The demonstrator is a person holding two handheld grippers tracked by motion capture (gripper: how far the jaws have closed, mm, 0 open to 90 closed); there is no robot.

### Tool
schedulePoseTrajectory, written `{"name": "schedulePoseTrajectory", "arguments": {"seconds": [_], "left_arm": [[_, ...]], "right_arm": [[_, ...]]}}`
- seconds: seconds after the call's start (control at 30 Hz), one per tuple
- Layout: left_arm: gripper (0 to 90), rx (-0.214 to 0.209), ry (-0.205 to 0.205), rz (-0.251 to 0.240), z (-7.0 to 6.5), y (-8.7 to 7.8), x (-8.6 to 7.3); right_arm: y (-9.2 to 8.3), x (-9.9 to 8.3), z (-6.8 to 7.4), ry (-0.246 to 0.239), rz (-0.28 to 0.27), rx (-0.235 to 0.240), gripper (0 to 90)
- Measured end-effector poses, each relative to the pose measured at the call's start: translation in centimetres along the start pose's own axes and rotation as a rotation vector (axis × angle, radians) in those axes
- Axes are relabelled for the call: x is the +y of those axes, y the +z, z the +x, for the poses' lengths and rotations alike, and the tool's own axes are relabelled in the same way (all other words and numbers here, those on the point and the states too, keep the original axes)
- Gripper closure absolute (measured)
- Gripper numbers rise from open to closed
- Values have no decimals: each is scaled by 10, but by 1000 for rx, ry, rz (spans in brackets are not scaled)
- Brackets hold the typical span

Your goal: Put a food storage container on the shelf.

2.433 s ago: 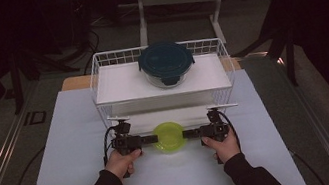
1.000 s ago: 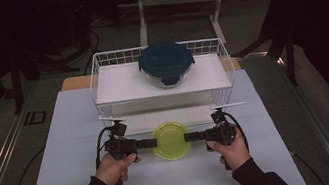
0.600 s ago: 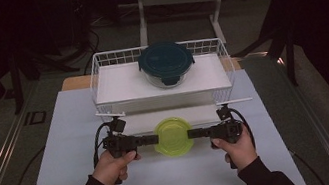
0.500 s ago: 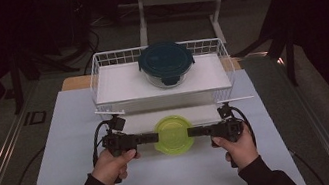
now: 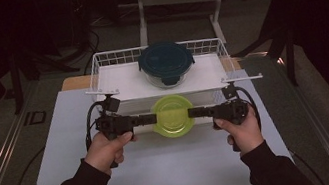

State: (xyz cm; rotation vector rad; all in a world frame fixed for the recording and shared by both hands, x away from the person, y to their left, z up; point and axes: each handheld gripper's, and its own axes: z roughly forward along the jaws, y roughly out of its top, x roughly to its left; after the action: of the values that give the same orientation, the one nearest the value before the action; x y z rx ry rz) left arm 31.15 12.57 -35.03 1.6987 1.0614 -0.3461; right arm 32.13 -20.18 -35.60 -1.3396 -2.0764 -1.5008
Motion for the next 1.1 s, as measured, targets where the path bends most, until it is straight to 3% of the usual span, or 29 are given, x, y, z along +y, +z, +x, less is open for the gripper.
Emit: {"name": "schedulePoseTrajectory", "arguments": {"seconds": [0.63, 1.1], "left_arm": [[823, 10, 54, -55, -26, -25, 68], [823, 11, 52, -62, -28, -21, 115]], "right_arm": [[-16, 70, 34, -69, -72, -10, 812], [-23, 112, 34, -58, -118, -32, 811]]}}
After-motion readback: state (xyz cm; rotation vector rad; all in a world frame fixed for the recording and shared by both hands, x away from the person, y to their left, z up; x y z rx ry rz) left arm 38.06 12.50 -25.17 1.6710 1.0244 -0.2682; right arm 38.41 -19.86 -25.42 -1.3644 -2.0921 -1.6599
